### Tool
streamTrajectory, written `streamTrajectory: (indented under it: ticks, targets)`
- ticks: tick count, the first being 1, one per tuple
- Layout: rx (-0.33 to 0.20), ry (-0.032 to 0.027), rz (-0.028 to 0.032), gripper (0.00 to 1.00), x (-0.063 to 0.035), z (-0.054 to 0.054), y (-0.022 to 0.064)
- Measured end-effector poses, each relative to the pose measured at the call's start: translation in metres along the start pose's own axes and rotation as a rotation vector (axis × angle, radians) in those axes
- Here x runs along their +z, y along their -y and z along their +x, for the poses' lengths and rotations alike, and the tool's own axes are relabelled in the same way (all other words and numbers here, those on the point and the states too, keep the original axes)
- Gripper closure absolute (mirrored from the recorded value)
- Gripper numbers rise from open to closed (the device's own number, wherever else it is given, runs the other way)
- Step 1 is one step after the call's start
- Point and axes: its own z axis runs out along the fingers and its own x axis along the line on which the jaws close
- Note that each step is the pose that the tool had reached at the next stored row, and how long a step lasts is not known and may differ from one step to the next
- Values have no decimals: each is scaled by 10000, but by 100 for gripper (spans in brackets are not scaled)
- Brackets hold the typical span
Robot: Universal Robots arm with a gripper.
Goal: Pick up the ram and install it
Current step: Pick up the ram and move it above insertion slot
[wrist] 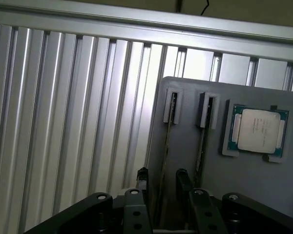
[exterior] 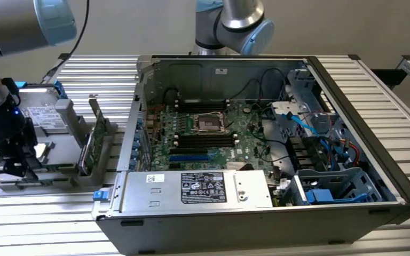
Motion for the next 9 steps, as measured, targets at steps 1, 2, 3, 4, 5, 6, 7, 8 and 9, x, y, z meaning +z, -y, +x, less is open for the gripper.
streamTrajectory:
  ticks: [1,2,3,4,5,6,7,8,9]
  targets:
    - [-13,2,4,64,18,0,1]
    - [-27,2,7,64,37,-1,2]
    - [-39,3,10,64,55,-2,2]
    - [-52,3,14,64,74,-2,3]
    - [-64,3,16,64,92,-3,3]
    - [-76,3,17,64,110,-3,4]
    - [-87,3,19,64,129,-4,4]
    - [-99,4,21,64,147,-3,5]
    - [-109,3,22,64,165,-4,6]
